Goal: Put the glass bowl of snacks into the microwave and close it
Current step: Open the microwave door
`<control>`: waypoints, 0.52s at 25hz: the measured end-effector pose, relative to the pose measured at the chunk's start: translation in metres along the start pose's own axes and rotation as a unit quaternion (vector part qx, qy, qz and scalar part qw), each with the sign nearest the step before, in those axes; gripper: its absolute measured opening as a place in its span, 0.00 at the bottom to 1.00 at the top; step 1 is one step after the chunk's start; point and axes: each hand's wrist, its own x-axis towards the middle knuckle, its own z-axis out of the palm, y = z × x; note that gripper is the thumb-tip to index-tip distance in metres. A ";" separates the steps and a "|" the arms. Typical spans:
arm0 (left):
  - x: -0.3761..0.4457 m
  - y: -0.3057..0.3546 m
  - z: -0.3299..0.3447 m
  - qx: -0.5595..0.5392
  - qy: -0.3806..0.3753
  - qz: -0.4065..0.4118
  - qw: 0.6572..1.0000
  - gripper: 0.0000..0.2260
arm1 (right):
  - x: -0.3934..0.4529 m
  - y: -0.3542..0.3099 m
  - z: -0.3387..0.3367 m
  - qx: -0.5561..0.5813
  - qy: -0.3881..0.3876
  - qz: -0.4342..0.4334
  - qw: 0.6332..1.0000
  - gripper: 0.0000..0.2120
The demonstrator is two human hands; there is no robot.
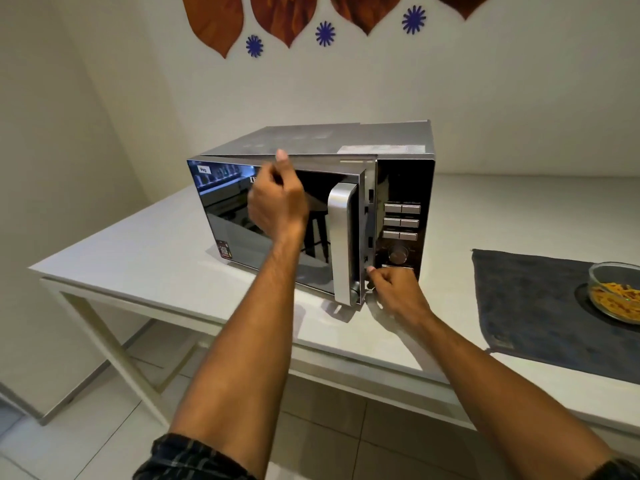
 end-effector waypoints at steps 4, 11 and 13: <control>0.047 0.027 -0.010 0.226 -0.076 0.097 0.966 0.24 | 0.003 -0.006 0.007 0.131 -0.125 0.085 0.980 0.19; 0.065 0.046 -0.011 0.486 -0.350 0.020 0.800 0.32 | 0.016 -0.018 0.013 0.193 -0.264 0.146 0.934 0.13; 0.071 0.051 -0.014 0.494 -0.379 -0.009 0.783 0.31 | 0.018 -0.020 0.019 0.176 -0.276 0.158 0.932 0.09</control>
